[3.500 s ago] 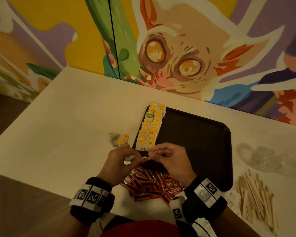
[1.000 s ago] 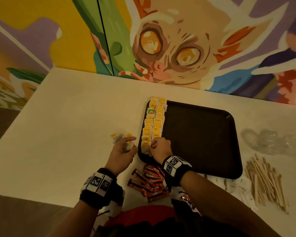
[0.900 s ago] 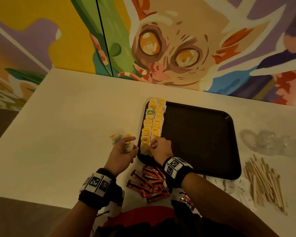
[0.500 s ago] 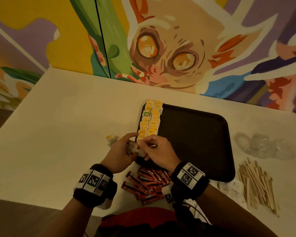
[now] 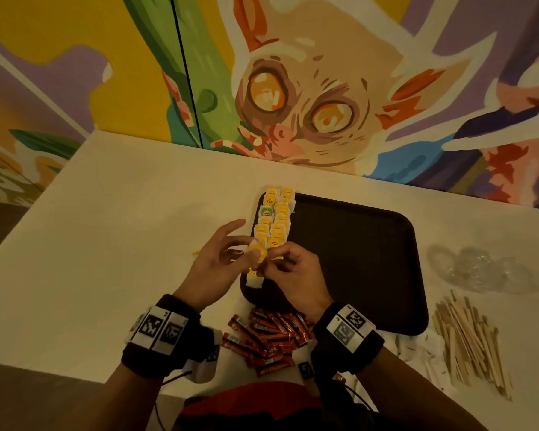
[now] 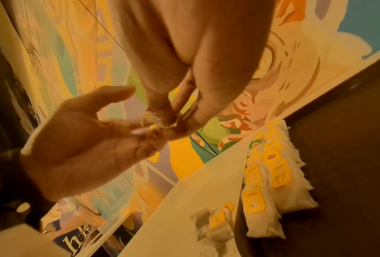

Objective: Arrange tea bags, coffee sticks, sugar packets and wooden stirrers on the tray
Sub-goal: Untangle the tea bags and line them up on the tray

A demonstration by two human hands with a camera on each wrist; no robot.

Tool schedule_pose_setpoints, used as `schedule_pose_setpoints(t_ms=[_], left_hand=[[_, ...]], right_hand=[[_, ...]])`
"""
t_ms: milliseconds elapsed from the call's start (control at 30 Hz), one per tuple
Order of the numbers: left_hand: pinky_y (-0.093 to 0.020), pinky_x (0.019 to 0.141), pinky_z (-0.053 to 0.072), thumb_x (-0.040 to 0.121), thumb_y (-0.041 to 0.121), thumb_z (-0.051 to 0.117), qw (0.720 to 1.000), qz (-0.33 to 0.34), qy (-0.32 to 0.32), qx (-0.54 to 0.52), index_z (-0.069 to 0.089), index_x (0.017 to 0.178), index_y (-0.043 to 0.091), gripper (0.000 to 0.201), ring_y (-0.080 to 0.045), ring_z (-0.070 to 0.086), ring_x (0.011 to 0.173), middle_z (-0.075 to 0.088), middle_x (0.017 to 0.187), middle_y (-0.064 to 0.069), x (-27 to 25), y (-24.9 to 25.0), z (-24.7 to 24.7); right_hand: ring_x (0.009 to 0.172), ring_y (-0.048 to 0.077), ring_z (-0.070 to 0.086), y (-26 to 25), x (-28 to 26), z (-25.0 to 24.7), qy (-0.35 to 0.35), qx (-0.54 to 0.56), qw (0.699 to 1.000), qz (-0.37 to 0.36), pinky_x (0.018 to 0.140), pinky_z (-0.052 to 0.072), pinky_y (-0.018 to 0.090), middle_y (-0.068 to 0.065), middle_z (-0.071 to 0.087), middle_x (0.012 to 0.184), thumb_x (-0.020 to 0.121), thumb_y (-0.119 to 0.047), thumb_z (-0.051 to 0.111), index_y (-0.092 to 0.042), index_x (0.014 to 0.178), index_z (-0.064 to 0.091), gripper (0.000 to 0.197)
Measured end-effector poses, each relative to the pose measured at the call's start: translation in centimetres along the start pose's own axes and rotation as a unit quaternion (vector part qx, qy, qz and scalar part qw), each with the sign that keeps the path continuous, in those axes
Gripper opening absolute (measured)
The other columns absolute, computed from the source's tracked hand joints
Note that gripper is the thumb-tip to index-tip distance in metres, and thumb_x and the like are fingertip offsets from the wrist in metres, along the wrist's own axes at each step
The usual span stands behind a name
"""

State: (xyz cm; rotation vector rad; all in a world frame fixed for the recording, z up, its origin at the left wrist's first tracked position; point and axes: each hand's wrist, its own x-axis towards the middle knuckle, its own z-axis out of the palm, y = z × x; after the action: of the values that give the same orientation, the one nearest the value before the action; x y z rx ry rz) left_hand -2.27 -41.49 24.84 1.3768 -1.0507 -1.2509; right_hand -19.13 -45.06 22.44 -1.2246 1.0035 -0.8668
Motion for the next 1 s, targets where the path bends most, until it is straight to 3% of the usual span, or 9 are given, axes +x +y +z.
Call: schedule_pose_setpoints(t_ms=[133,267,333,400,533,633,800,900,1000], left_hand=[[-0.036,0.079,0.057,0.071,0.041,0.072,0.998,-0.002,0.058,0.004,0.064,0.114,0.018,0.049,-0.020,0.069,0.092,0.070,0.102,0.003,-0.2,0.0,0.8],[-0.025,0.068,0.053,0.078,0.023,0.075,0.996,0.027,0.079,-0.005,0.073,0.097,0.012,0.022,-0.012,0.067,0.075,0.073,0.086,-0.002,-0.2,-0.4,1.7],[-0.022,0.066,0.052,0.079,0.017,0.075,0.995,0.053,0.086,-0.004,0.074,0.094,0.012,0.016,-0.014,0.068,0.077,0.074,0.084,-0.002,-0.3,-0.6,2.1],[-0.023,0.067,0.054,0.079,0.018,0.074,0.992,0.071,0.100,0.003,0.075,0.092,0.015,0.013,-0.014,0.069,0.081,0.075,0.086,0.002,-0.2,-0.8,2.2],[-0.032,0.074,0.056,0.080,0.030,0.069,0.987,0.111,0.102,0.057,0.074,0.091,0.020,0.016,-0.013,0.068,0.090,0.073,0.092,0.008,-0.2,-0.7,1.7],[-0.032,0.073,0.056,0.081,0.031,0.069,0.982,0.132,0.095,0.097,0.074,0.090,0.019,0.015,-0.012,0.068,0.088,0.073,0.091,0.010,-0.2,-0.2,1.2],[-0.039,0.069,0.054,0.084,0.040,0.065,0.972,0.162,0.057,0.161,0.072,0.091,0.024,0.019,-0.016,0.066,0.080,0.071,0.087,0.012,0.1,-0.3,0.9],[-0.039,0.067,0.053,0.084,0.044,0.062,0.967,0.180,0.045,0.176,0.071,0.092,0.027,0.021,-0.014,0.065,0.081,0.070,0.086,0.014,0.2,-0.2,1.0],[-0.037,0.067,0.053,0.084,0.045,0.068,0.964,0.180,0.039,0.192,0.070,0.098,0.034,0.017,-0.014,0.062,0.079,0.069,0.087,0.013,0.1,-0.3,0.9]], right_hand=[[0.089,0.019,0.073,-0.7,-0.3,0.0,0.033,0.027,0.999,-0.030,0.078,0.058,0.029,0.007,0.072,0.096,0.083,0.005,0.071,0.005,0.088,0.063,0.010],[0.088,0.020,0.073,-0.8,-0.6,0.0,0.049,0.028,0.998,-0.041,0.078,0.058,0.029,0.007,0.072,0.093,0.084,0.004,0.071,0.004,0.088,0.061,0.011],[0.088,0.023,0.073,-0.6,-0.8,-0.1,0.042,0.025,0.998,-0.034,0.080,0.060,0.035,0.008,0.072,0.094,0.084,0.004,0.071,0.004,0.088,0.061,0.011],[0.090,0.023,0.073,-0.5,-0.9,-0.2,0.022,0.015,1.000,-0.014,0.081,0.060,0.039,0.008,0.072,0.096,0.084,0.002,0.072,0.002,0.089,0.062,0.011],[0.097,0.017,0.068,-0.9,-1.0,-0.7,0.025,-0.056,0.998,0.017,0.078,0.059,0.031,0.000,0.068,0.107,0.088,-0.009,0.071,-0.014,0.096,0.060,0.015],[0.094,0.016,0.066,-2.3,-0.8,-1.4,0.044,-0.092,0.994,-0.038,0.079,0.059,0.035,-0.004,0.066,0.110,0.090,-0.015,0.069,-0.018,0.103,0.060,0.016],[0.089,0.008,0.066,-4.2,0.0,-1.7,-0.036,-0.192,0.978,-0.073,0.078,0.058,0.031,-0.012,0.070,0.103,0.088,-0.031,0.071,-0.025,0.110,0.070,0.022],[0.090,0.009,0.068,-4.2,0.4,-1.7,-0.024,-0.191,0.978,-0.085,0.084,0.058,0.040,-0.010,0.073,0.095,0.087,-0.023,0.074,-0.023,0.101,0.074,0.014],[0.090,0.010,0.070,-4.2,0.4,-1.8,-0.010,-0.170,0.981,-0.090,0.087,0.057,0.041,-0.007,0.075,0.092,0.086,-0.017,0.074,-0.019,0.097,0.076,0.011]])
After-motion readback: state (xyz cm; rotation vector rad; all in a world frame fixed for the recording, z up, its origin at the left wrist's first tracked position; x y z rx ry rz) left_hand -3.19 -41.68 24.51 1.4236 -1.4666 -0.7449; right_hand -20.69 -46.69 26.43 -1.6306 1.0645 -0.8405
